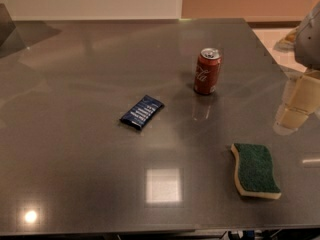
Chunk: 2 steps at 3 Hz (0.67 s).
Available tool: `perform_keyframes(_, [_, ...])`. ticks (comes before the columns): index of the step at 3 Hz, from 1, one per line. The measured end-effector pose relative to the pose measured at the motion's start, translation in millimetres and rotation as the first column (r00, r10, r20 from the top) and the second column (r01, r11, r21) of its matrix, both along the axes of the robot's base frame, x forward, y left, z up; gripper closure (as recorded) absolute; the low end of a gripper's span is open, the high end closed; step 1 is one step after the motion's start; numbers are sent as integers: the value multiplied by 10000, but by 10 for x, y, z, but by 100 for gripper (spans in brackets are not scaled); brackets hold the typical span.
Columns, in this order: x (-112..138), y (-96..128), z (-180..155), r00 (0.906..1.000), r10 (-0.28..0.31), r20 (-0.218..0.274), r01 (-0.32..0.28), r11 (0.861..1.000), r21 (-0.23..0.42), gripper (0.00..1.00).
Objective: Pick sponge
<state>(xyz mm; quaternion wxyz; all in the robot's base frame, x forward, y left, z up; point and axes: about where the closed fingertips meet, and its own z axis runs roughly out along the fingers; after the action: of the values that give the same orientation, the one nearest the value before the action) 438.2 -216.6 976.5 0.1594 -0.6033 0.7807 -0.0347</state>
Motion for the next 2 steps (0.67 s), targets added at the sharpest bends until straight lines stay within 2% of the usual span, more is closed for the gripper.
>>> perform_keyframes(1, [0, 0, 0, 10000, 0, 2, 0, 10000, 0, 0])
perform_keyframes(2, [-5, 78, -36, 9983, 578, 88, -576, 9980, -244, 0])
